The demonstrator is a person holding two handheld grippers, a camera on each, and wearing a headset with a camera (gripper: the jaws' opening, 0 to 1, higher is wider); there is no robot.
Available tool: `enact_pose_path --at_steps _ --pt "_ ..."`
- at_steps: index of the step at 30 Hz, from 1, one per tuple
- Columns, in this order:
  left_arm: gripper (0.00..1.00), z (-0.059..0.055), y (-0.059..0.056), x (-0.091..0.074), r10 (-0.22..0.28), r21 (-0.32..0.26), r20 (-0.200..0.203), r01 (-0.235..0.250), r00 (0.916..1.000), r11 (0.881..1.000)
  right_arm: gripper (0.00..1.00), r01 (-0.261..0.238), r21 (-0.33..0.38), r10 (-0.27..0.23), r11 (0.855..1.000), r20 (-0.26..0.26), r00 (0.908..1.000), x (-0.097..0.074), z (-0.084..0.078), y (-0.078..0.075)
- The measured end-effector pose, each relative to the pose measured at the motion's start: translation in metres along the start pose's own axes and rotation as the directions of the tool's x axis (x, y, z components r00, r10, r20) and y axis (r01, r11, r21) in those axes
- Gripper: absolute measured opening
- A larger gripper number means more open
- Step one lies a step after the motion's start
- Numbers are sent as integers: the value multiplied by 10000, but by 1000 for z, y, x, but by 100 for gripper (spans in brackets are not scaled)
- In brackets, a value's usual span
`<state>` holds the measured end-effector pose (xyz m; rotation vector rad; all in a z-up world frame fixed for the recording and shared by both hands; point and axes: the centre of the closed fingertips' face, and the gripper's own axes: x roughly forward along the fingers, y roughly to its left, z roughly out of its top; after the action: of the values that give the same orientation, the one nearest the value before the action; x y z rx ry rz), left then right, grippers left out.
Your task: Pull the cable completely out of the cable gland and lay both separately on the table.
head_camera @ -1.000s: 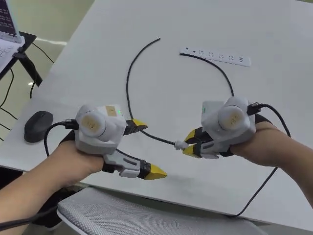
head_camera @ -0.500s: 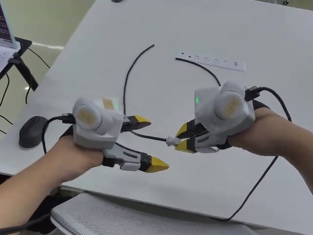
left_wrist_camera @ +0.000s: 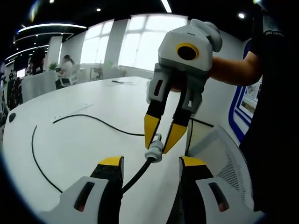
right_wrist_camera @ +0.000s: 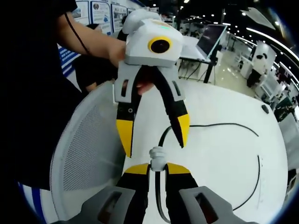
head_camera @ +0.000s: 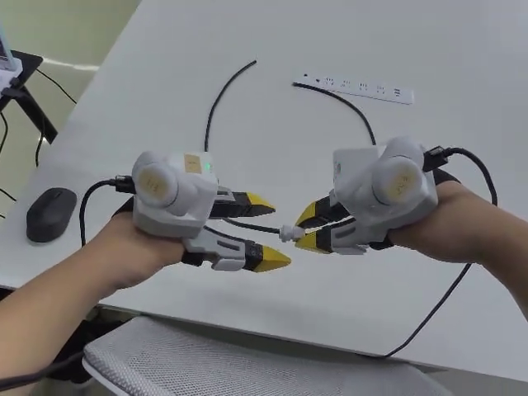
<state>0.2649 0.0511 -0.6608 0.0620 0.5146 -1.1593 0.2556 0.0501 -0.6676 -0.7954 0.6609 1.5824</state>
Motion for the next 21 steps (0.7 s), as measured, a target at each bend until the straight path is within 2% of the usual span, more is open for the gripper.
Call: enact_pose_path --at_steps 5,16,21 --pt "33 -1 -3 3 -290 143 -80 291 9995 9995 7 42 -175 -41 9998 83 10000 -2 -1 -1" --pt "24 5 -3 4 -552 84 192 550 9983 9984 7 104 -440 -90 9990 319 9995 -3 1 0" --pt "17 5 -5 5 -711 165 143 709 9974 9973 7 136 -666 -111 9977 379 9992 -3 0 1"
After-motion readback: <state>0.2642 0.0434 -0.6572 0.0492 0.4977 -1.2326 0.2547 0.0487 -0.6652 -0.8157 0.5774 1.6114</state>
